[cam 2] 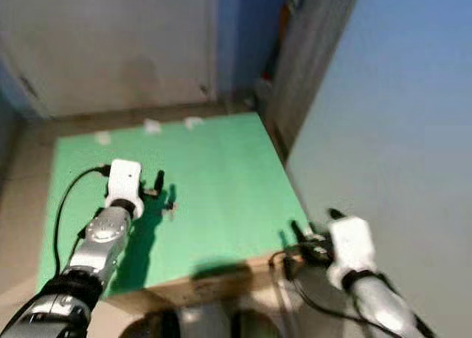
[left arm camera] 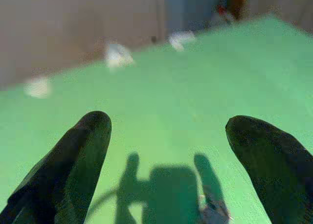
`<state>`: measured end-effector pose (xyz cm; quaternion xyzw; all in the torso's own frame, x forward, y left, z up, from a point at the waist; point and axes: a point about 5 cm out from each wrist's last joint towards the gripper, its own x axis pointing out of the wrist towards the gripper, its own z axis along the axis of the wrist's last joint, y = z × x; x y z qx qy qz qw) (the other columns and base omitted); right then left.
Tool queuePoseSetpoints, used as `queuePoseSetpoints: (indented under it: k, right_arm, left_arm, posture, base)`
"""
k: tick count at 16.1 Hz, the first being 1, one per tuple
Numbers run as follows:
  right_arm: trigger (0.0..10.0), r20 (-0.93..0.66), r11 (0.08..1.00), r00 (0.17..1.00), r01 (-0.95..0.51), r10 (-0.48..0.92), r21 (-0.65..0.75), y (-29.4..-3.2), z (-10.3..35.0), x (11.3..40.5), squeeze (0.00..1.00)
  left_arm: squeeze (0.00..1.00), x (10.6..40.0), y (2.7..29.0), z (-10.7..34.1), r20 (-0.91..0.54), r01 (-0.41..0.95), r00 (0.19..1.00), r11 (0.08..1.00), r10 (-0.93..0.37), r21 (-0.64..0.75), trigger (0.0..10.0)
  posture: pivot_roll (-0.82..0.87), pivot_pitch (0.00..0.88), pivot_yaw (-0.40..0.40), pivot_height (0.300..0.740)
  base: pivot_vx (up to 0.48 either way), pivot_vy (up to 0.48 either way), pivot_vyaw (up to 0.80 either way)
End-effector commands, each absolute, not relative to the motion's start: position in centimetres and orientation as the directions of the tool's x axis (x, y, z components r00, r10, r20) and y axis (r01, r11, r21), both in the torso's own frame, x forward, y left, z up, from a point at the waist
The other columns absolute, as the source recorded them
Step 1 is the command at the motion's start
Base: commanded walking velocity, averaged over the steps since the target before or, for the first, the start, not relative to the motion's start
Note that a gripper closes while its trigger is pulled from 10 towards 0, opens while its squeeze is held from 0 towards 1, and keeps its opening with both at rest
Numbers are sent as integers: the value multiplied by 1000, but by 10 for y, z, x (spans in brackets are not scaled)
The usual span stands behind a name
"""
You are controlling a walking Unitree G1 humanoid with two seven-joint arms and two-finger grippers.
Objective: Hang keys on a hook
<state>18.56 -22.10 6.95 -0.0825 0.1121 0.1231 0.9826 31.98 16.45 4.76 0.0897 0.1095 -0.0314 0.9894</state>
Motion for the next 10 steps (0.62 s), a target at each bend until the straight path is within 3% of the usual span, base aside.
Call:
queuePoseSetpoints:
  k: [1,7,10]
  right_arm:
    - [10000,-260,954,938,-271,231,-131,-225,74,176,0]
    - [10000,-329,961,924,-246,193,-127,-230,88,147,0]
    - [10000,-338,961,920,-251,200,-115,-226,88,147,0]
  left_arm:
    - [0,321,165,45,-233,72,972,978,-24,197,10000]
    - [0,328,152,43,-249,91,968,973,-36,212,10000]
    - [0,330,151,43,-259,58,966,976,-2,211,10000]
  posture:
    - [-374,306,-70,740]
    - [-440,383,-75,740]
    - [-432,385,-67,740]
  base:
    - [0,0,0]
    - [0,0,0]
    - [0,0,0]
